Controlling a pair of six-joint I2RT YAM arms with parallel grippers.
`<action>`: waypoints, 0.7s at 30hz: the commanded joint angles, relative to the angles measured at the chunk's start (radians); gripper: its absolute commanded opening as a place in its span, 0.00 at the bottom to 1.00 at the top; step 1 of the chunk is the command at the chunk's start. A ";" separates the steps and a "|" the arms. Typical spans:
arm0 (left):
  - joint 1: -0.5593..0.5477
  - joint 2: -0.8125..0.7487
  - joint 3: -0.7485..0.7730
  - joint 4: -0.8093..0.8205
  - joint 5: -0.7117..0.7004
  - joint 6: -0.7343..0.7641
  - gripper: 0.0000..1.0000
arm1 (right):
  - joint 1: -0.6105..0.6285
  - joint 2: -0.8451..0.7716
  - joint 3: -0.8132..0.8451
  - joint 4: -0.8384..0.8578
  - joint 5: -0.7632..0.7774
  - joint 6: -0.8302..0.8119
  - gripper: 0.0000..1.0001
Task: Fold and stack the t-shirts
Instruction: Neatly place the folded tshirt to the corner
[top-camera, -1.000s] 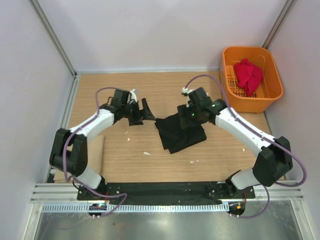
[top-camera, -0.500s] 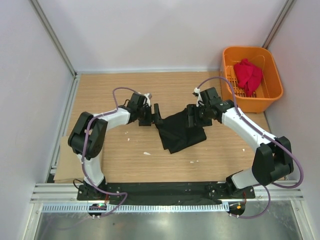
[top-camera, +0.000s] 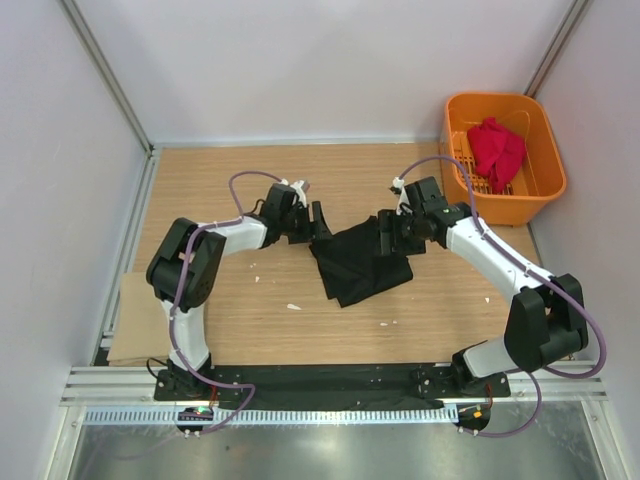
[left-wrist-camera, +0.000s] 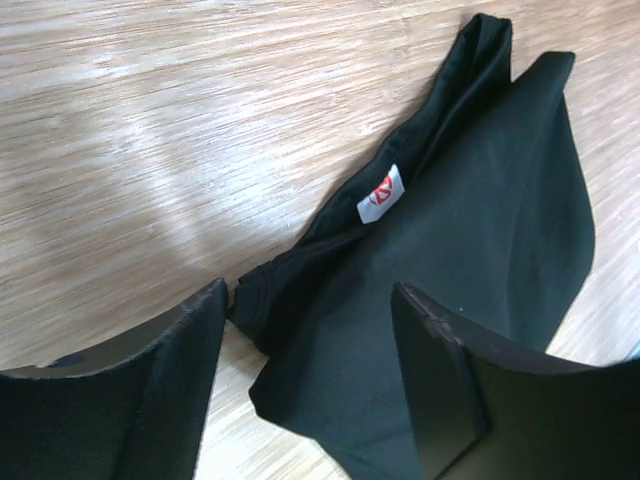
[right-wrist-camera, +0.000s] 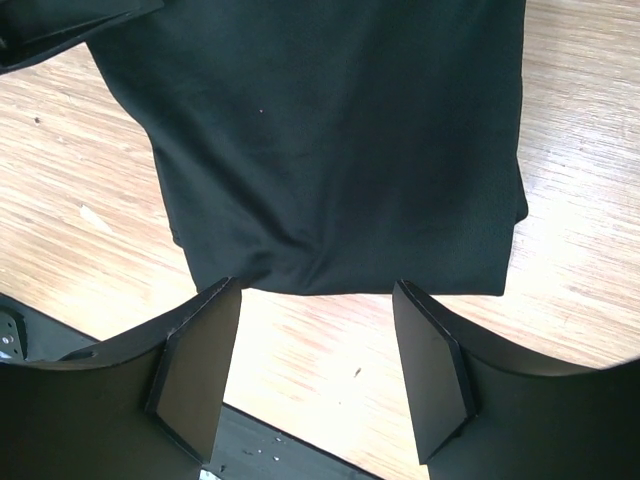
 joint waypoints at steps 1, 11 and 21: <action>-0.016 0.042 -0.032 0.001 -0.050 -0.009 0.67 | -0.008 -0.053 -0.003 0.034 -0.020 0.007 0.68; -0.050 0.030 -0.063 -0.011 -0.015 -0.036 0.62 | -0.016 -0.062 -0.021 0.044 -0.035 0.011 0.67; -0.050 0.062 -0.022 -0.097 0.014 -0.031 0.00 | -0.025 -0.067 -0.026 0.047 -0.031 0.000 0.67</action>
